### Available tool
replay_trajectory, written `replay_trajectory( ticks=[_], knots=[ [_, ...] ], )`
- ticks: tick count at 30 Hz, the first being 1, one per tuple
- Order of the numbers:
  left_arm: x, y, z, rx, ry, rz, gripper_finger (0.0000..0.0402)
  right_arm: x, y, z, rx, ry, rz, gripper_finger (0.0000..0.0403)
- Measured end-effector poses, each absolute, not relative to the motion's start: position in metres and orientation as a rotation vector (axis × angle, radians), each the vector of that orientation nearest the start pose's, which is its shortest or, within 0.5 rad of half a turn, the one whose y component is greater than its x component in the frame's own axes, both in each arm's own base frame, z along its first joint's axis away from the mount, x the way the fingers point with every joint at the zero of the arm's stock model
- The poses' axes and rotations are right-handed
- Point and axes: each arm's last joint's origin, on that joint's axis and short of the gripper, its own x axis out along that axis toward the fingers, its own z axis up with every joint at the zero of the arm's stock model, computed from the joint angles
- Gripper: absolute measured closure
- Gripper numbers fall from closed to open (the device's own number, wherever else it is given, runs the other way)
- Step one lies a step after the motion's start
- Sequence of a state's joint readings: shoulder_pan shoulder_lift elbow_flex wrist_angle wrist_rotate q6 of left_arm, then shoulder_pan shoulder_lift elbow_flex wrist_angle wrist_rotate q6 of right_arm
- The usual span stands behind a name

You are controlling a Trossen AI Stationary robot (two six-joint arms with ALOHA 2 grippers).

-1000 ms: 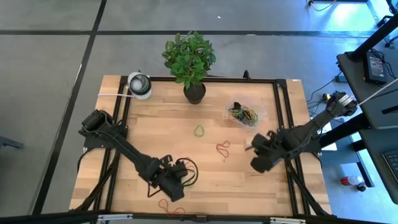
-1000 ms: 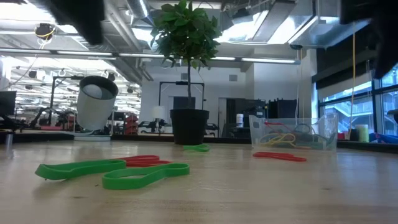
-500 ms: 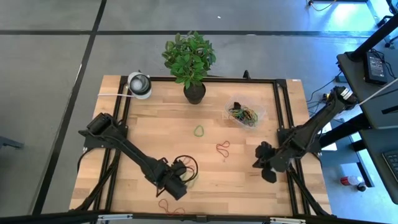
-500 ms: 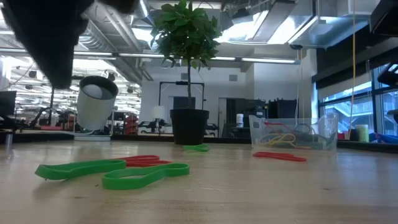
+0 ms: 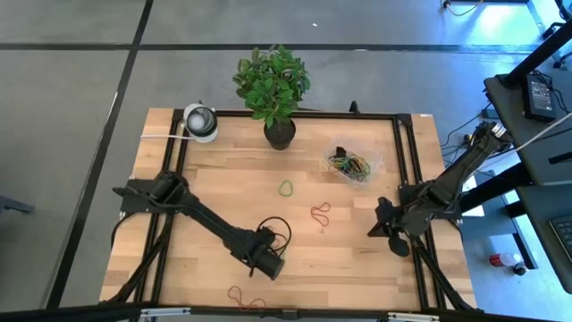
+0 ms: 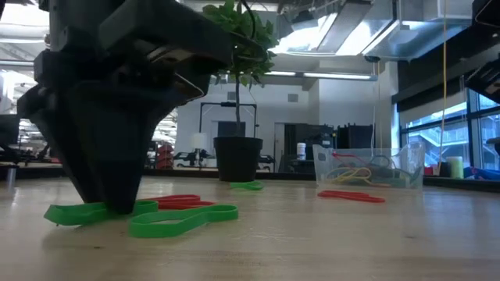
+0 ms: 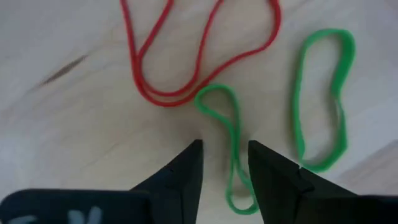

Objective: Pick and place rubber bands into bin
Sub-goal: Put the green rubber band into the bin

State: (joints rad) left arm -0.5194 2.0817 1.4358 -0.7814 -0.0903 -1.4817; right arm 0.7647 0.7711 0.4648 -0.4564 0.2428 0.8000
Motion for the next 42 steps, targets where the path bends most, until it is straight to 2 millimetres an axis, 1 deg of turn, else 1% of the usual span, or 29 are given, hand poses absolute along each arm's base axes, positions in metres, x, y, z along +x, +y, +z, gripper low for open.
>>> replay_trajectory(
  ticks=[1, 3, 5, 8, 10, 15, 17, 19, 22, 24, 28, 32, 34, 37, 39, 42],
  knots=[
    [0.345, -0.193, 0.134, -0.793, 1.280, 0.687, 0.0284, 0.113, 0.099, 0.205, 0.373, 0.812, 0.199, 0.0398],
    [0.347, -0.193, 0.133, -0.811, 1.277, 0.713, 0.0299, 0.113, 0.099, 0.207, 0.369, 0.799, 0.210, 0.0398],
    [0.348, -0.193, 0.134, -0.833, 1.270, 0.756, 0.0327, 0.112, 0.098, 0.207, 0.364, 0.801, 0.211, 0.0397],
    [0.351, -0.193, 0.144, -0.850, 1.262, 0.780, 0.0384, 0.112, 0.097, 0.208, 0.364, 0.799, 0.213, 0.0397],
    [0.355, -0.194, 0.150, -0.838, 1.264, 0.779, 0.0395, 0.111, 0.097, 0.207, 0.352, 0.804, 0.214, 0.0397],
    [0.376, -0.190, 0.190, -0.777, 1.200, 0.671, 0.0399, 0.111, 0.097, 0.207, 0.345, 0.804, 0.221, 0.0397],
    [0.386, -0.183, 0.207, -0.732, 1.165, 0.632, 0.0399, 0.111, 0.097, 0.207, 0.345, 0.804, 0.222, 0.0397],
    [0.397, -0.172, 0.227, -0.673, 1.110, 0.601, 0.0399, 0.111, 0.097, 0.207, 0.343, 0.804, 0.223, 0.0397],
    [0.413, -0.147, 0.253, -0.569, 1.037, 0.563, 0.0399, 0.111, 0.097, 0.207, 0.342, 0.805, 0.223, 0.0397],
    [0.424, -0.127, 0.269, -0.498, 0.989, 0.537, 0.0399, 0.111, 0.097, 0.207, 0.339, 0.797, 0.210, 0.0397],
    [0.445, -0.074, 0.290, -0.363, 0.892, 0.505, 0.0399, 0.113, 0.095, 0.208, 0.347, 0.754, 0.133, 0.0396],
    [0.467, -0.017, 0.303, -0.238, 0.756, 0.419, 0.0399, 0.113, 0.094, 0.208, 0.391, 0.735, 0.081, 0.0396],
    [0.477, 0.013, 0.303, -0.194, 0.696, 0.399, 0.0399, 0.113, 0.094, 0.208, 0.420, 0.737, 0.068, 0.0396],
    [0.490, 0.054, 0.293, -0.183, 0.630, 0.379, 0.0399, 0.113, 0.093, 0.208, 0.473, 0.731, 0.029, 0.0396],
    [0.497, 0.077, 0.283, -0.185, 0.607, 0.366, 0.0399, 0.113, 0.092, 0.208, 0.502, 0.714, -0.011, 0.0396],
    [0.508, 0.102, 0.259, -0.188, 0.599, 0.348, 0.0399, 0.114, 0.091, 0.208, 0.536, 0.676, -0.075, 0.0396]
  ],
)
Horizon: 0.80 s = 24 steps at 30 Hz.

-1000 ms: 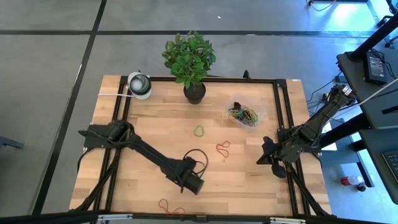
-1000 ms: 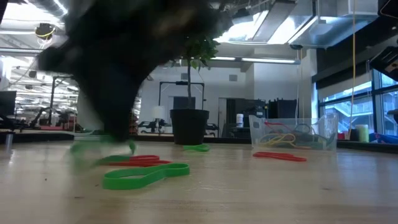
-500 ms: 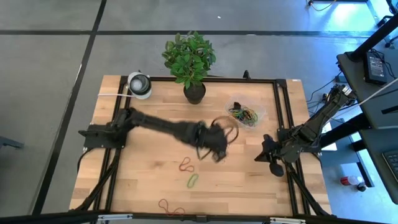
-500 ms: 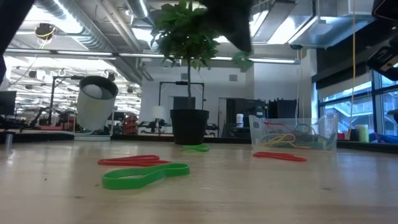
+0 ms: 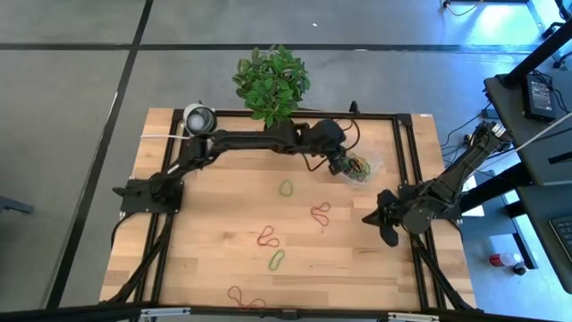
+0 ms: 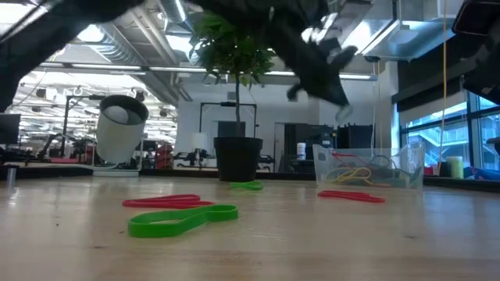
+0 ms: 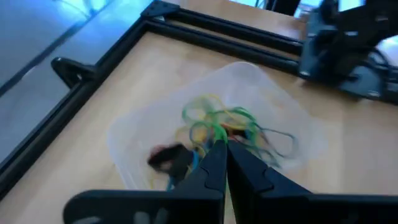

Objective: Pick and place rubber bands into bin
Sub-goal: Put the green rubber band into the bin, then put the top green rubber band into the bin

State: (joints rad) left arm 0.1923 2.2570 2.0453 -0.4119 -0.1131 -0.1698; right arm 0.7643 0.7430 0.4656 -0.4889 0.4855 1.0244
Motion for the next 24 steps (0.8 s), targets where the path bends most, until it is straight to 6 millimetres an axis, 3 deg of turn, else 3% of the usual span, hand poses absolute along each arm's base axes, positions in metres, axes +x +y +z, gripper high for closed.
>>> replay_trajectory(
  ticks=[7, 10, 17, 24],
  knots=[
    [0.528, 0.129, 0.189, -0.200, 0.615, 0.429, 0.0397, 0.115, 0.088, 0.208, 0.614, 0.625, -0.164, 0.0396],
    [0.532, 0.129, 0.175, -0.227, 0.629, 0.395, 0.0385, 0.116, 0.087, 0.208, 0.649, 0.619, -0.182, 0.0396],
    [0.532, 0.126, 0.177, -0.229, 0.621, 0.381, 0.0329, 0.116, 0.087, 0.208, 0.665, 0.615, -0.192, 0.0396],
    [0.527, 0.123, 0.206, -0.232, 0.589, 0.363, 0.0290, 0.116, 0.086, 0.208, 0.640, 0.619, -0.186, 0.0396]
  ],
)
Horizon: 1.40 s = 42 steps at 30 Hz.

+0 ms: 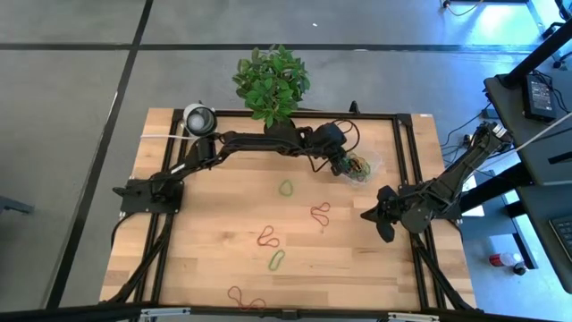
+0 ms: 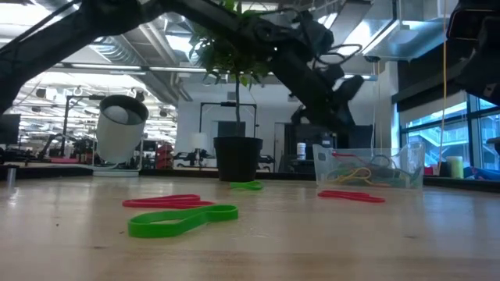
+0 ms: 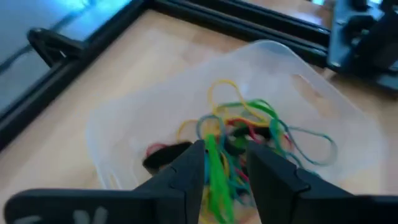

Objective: Pick and place rubber bands into bin
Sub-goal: Put the top green rubber band into the bin

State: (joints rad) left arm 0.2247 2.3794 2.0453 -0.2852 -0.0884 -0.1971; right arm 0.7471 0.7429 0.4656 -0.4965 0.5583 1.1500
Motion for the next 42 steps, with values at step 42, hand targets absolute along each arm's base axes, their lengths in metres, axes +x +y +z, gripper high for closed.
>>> replay_trajectory(
  ticks=[42],
  knots=[
    [0.293, -0.103, 0.180, -0.423, 0.761, 0.168, 0.0400, 0.247, 0.077, 0.231, 0.218, 0.683, -0.304, 0.0395]
  ],
)
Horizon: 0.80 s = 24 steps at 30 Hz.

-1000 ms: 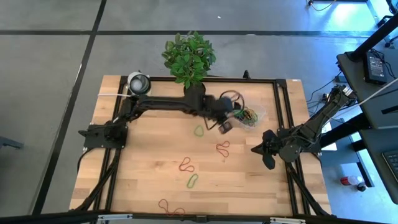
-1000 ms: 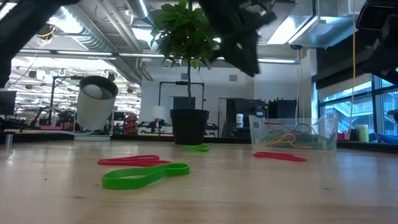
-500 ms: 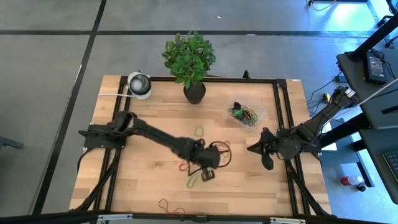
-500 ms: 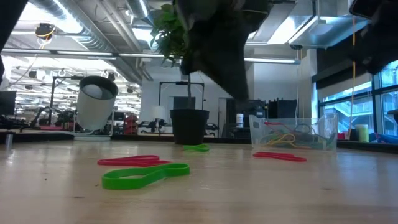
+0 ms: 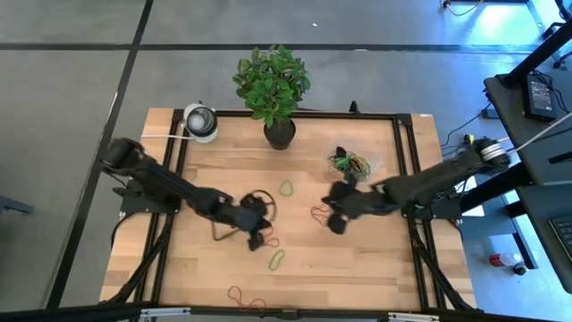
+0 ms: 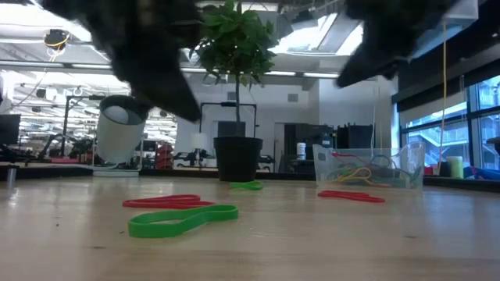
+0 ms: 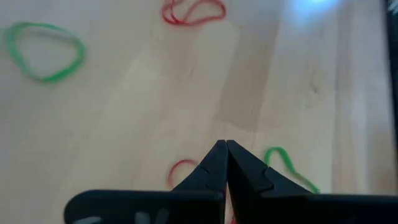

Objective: Pick and place rubber bands into bin
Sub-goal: Put the top green rubber band into the bin

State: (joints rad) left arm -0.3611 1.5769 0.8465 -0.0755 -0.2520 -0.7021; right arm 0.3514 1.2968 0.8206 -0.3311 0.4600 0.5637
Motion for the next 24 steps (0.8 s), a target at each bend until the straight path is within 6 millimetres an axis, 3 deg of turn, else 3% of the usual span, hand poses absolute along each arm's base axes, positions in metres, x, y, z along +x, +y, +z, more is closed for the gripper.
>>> replay_trajectory(
  ticks=[7, 13, 20, 24],
  knots=[
    [0.234, -0.079, 0.182, -0.419, 0.680, 0.164, 0.0400, 0.333, 0.051, 0.221, 0.271, 0.866, -0.355, 0.0368],
    [0.206, -0.066, 0.179, -0.416, 0.646, 0.167, 0.0400, 0.390, 0.028, 0.194, 0.309, 0.993, -0.330, 0.0326],
    [0.193, -0.062, 0.175, -0.410, 0.648, 0.132, 0.0400, 0.431, 0.000, 0.166, 0.277, 1.040, -0.322, 0.0270],
    [0.194, -0.062, 0.176, -0.388, 0.647, 0.115, 0.0400, 0.436, -0.014, 0.148, 0.296, 1.083, -0.357, 0.0258]
  ],
)
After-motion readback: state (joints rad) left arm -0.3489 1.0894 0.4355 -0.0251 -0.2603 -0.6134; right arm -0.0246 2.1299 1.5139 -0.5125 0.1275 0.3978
